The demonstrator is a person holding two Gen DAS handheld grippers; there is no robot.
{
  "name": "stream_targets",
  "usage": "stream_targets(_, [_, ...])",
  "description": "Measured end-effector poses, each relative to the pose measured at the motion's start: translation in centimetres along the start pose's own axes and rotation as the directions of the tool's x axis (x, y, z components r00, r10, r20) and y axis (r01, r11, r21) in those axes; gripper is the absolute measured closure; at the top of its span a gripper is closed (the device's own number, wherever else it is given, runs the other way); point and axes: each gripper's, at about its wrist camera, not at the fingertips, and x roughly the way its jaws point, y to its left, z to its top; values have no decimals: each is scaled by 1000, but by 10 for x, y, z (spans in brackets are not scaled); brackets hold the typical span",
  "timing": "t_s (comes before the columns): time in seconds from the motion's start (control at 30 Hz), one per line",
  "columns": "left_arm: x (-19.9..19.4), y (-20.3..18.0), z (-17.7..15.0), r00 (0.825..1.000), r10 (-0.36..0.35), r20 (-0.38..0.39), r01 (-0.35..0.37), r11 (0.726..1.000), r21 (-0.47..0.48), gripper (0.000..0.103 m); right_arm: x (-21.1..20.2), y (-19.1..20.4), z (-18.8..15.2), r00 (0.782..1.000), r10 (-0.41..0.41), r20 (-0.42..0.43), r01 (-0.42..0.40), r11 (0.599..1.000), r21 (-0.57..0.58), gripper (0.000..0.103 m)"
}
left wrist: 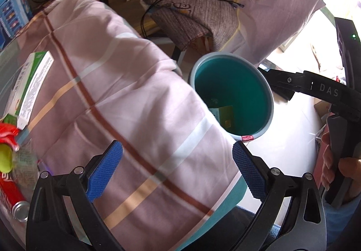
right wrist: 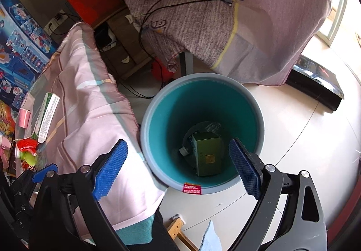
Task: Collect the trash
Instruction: 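Grasp the white plastic bag with left tool while right tool grasps the red Coca-Cola can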
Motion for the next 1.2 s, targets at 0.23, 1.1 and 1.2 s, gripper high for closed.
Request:
stream_targets(0.23, [-34, 42, -33, 998, 33, 48, -29, 996, -82, 5, -11, 57, -10, 999, 31, -7, -32, 994, -103, 15])
stream_targets(1.1, [-133, 302, -207, 951, 308, 22, -250, 809, -532, 4, 40, 369, -102, 945, 122, -304, -280, 784, -554, 14])
stream_targets(1.2, [-137, 320, -221, 953, 303, 23, -238, 791, -563, 4, 47, 398, -114, 935, 119, -334, -306, 746, -591, 14])
